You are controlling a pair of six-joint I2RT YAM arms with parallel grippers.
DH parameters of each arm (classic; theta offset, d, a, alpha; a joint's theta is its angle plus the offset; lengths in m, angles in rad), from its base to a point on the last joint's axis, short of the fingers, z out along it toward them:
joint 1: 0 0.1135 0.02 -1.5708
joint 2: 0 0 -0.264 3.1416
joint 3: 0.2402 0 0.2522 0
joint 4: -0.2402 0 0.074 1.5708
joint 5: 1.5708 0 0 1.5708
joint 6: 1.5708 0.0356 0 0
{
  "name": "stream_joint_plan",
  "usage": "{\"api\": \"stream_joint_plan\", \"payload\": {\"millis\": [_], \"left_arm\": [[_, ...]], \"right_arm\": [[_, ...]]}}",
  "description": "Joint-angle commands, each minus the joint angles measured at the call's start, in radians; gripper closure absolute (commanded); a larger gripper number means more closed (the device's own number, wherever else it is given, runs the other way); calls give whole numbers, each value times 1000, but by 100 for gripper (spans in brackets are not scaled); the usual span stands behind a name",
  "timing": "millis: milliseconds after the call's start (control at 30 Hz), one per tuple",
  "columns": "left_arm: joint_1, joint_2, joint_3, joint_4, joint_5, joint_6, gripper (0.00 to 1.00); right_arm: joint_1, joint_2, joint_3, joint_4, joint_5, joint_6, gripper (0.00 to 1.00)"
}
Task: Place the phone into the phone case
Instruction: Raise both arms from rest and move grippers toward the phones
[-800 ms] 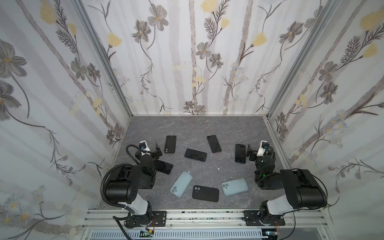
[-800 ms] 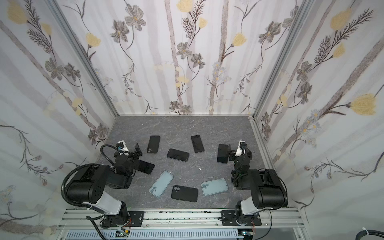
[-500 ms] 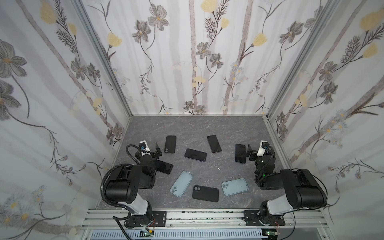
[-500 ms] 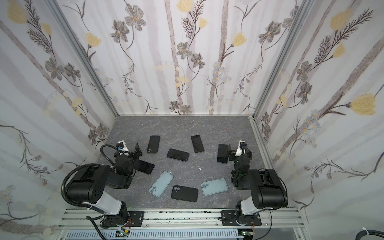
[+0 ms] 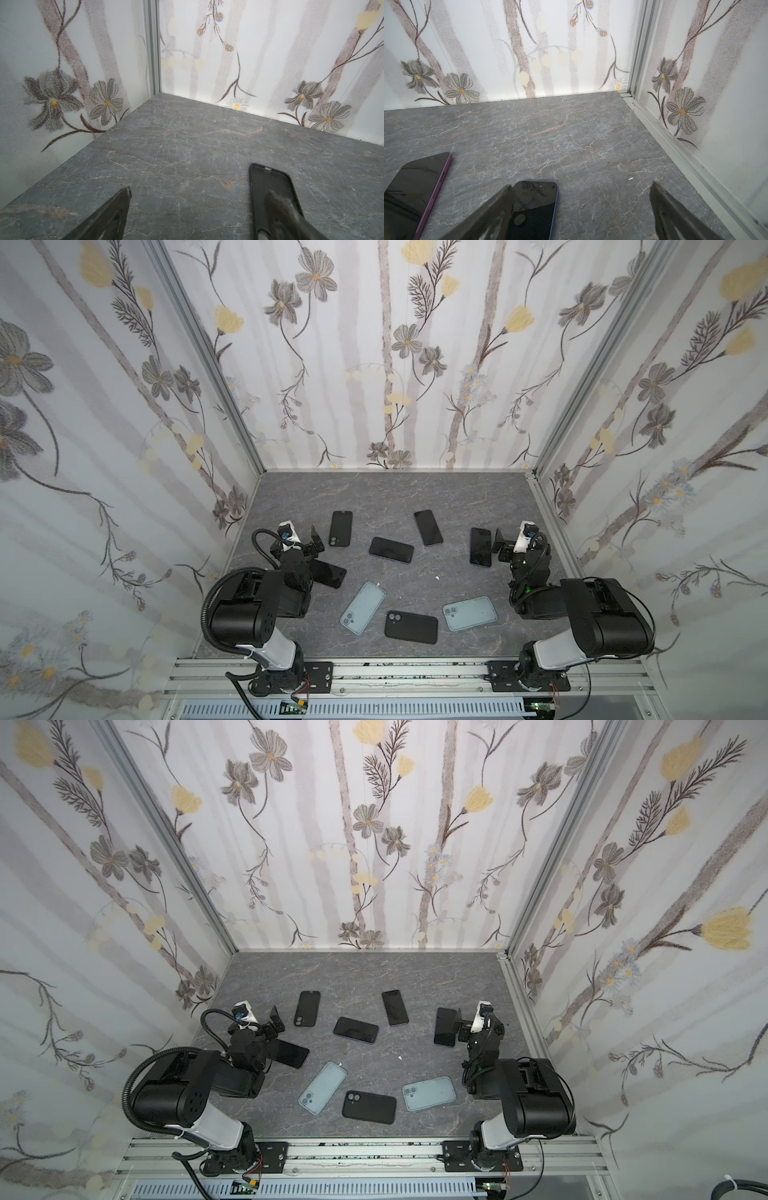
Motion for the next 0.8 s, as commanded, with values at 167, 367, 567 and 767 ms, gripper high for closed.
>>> {"api": "stream_joint_plan", "payload": {"millis": [167, 367, 567, 767], "left_arm": [[2, 0, -3, 40, -7, -5, 0], [3, -147, 56, -198, -35, -14, 0], [-15, -428, 345, -724, 22, -128, 9], [-156, -496, 667, -1080, 214, -152, 12]], "right_arm": [[-1, 0, -1, 32, -11, -6, 0], [1, -179, 87, -266, -13, -12, 2], [23, -401, 344, -799, -130, 25, 6], [149, -490, 597, -1196, -286, 85, 11]]}}
